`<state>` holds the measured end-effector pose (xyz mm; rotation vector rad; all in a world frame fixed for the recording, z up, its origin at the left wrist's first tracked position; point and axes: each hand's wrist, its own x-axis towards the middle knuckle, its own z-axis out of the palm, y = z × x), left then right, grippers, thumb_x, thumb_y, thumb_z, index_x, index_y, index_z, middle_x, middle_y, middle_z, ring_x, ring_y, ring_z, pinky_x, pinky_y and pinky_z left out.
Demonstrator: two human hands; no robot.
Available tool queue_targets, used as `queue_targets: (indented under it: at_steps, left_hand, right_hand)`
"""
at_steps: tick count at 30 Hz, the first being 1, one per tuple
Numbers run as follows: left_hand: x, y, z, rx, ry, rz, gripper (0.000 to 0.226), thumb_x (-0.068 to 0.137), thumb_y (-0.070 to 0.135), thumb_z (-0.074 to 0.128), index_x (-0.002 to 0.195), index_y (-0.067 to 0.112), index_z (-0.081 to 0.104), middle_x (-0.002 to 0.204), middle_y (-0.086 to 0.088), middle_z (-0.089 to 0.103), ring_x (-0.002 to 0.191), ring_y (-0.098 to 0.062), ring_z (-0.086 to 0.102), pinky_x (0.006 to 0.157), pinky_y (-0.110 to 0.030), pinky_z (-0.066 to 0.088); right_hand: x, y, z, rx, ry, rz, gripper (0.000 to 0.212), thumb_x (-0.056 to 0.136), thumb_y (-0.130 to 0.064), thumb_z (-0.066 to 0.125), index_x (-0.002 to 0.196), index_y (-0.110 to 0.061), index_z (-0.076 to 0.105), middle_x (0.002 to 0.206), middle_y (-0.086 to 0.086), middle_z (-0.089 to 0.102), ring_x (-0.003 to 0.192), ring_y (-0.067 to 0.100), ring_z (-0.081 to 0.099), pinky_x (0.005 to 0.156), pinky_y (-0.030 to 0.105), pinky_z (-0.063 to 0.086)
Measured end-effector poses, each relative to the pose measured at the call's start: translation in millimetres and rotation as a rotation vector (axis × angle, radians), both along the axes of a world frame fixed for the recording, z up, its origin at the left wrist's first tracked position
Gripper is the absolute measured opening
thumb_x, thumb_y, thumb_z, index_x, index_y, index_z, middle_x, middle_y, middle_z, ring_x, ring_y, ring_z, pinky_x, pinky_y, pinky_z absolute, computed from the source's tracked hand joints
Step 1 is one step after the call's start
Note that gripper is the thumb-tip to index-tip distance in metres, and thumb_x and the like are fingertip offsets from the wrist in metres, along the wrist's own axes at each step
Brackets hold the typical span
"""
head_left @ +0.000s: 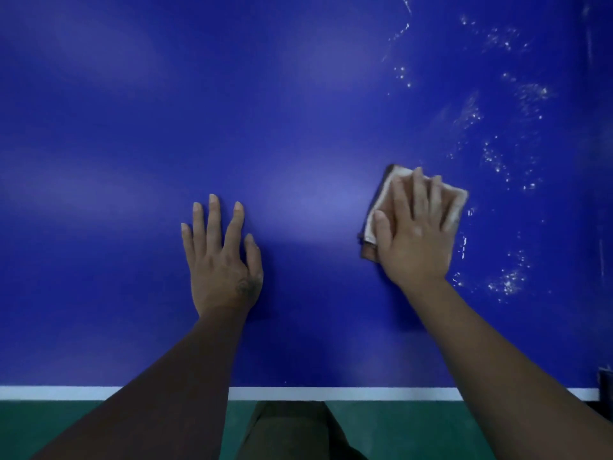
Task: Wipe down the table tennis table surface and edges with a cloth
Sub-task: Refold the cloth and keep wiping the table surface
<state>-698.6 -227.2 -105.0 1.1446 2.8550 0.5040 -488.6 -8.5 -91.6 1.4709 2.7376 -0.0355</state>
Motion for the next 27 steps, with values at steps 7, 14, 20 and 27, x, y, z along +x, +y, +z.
queue_targets:
  at_steps: [7, 14, 20, 27]
  left_hand:
    - [-3, -2, -6, -0.027, 0.019, -0.015, 0.058, 0.111, 0.034, 0.043, 0.167, 0.02, 0.041, 0.181, -0.011, 0.022, 0.17, -0.035, 0.009, 0.135, -0.062, 0.012]
    - [-3, -3, -8, -0.021, -0.001, -0.013, 0.059, 0.111, 0.034, 0.043, 0.168, 0.019, 0.039, 0.181, -0.011, 0.021, 0.17, -0.035, 0.009, 0.134, -0.063, 0.014]
    - [-4, -2, -8, -0.028, -0.026, -0.014, 0.06, 0.112, 0.035, 0.041, 0.17, 0.02, 0.037, 0.182, -0.01, 0.019, 0.17, -0.034, 0.008, 0.135, -0.064, 0.012]
    - [-4, -6, -11, -0.013, -0.04, -0.016, 0.061, 0.111, 0.036, 0.042, 0.17, 0.02, 0.037, 0.182, -0.008, 0.018, 0.17, -0.034, 0.01, 0.135, -0.063, 0.013]
  right_hand:
    - [-132, -39, -4, -0.067, 0.185, 0.357, 0.064, 0.109, -0.062, 0.038, 0.165, -0.03, 0.041, 0.18, 0.003, 0.018, 0.167, 0.032, 0.011, 0.132, 0.062, 0.007]
    - [-80, 21, -13, -0.007, 0.216, 0.278, 0.062, 0.108, -0.061, 0.045, 0.162, -0.029, 0.047, 0.177, 0.009, 0.026, 0.164, 0.04, 0.018, 0.13, 0.067, 0.011]
    - [-11, 44, 0, -0.034, 0.011, -0.02, 0.066, 0.111, -0.058, 0.03, 0.166, -0.023, 0.037, 0.179, 0.014, 0.013, 0.165, 0.042, 0.008, 0.128, 0.071, 0.007]
    - [-87, 32, 2, -0.043, 0.018, 0.279, 0.063, 0.109, -0.056, 0.035, 0.166, -0.03, 0.037, 0.179, 0.012, 0.015, 0.165, 0.041, 0.01, 0.128, 0.071, 0.006]
